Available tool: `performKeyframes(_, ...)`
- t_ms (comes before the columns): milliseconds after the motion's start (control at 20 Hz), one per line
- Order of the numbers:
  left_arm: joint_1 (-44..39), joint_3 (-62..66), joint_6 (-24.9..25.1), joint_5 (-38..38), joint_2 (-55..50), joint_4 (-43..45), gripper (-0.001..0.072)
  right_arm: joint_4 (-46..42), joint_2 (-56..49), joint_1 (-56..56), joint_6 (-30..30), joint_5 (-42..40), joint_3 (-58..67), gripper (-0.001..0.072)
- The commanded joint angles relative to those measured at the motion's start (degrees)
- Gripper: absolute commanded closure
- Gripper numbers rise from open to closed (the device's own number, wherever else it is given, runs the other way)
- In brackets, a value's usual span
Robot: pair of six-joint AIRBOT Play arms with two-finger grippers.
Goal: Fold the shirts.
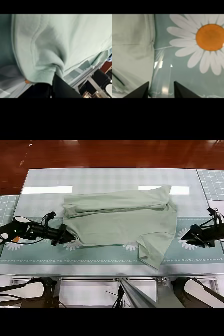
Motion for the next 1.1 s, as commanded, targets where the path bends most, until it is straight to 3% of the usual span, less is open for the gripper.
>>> performKeyframes(0,-0.04,0.02,0.92,-0.57,0.04,-0.31,0.0683,4.92,0.04,0.02,-2.45,-5.20,-5.11,0.0300)
performKeyframes(150,-0.07,0.02,0.92,-0.59,0.13,-0.31,0.0682,9.60,0.02,0.11,-3.89,-9.46,-8.15,0.0300)
performKeyframes(300,-0.04,0.04,0.94,-0.50,0.13,-0.31,0.0683,8.35,-0.09,6.51,-3.45,-13.90,-8.79,0.0299)
performKeyframes(450,-0.04,0.04,0.94,-0.52,0.13,-0.33,0.0683,0.46,-0.72,15.08,6.95,-19.91,-8.79,0.0299)
performKeyframes(550,-0.04,0.04,1.22,-0.44,0.13,-0.33,0.0683,-1.18,-2.19,18.91,10.23,-21.24,-8.79,0.0300)
performKeyframes(600,-0.04,0.07,1.79,-0.33,0.13,-0.33,0.0683,0.35,-2.97,20.46,10.23,-22.38,-8.79,0.0341)
performKeyframes(700,-0.02,0.33,2.03,-0.42,0.15,-0.33,0.0683,2.93,-3.06,22.93,10.16,-24.44,-8.44,0.0574)
performKeyframes(750,-0.02,1.11,2.62,-1.07,0.26,-0.74,0.0683,3.39,-2.51,23.34,9.73,-23.82,-7.37,0.0638)
performKeyframes(850,0.00,4.85,6.99,-4.26,1.53,-4.39,0.0684,3.02,0.35,23.17,7.08,-20.65,-2.51,0.0667)
performKeyframes(1050,-0.02,19.28,5.66,-4.68,8.66,-10.78,0.0684,2.86,9.33,23.08,5.62,-24.63,13.20,0.0668)
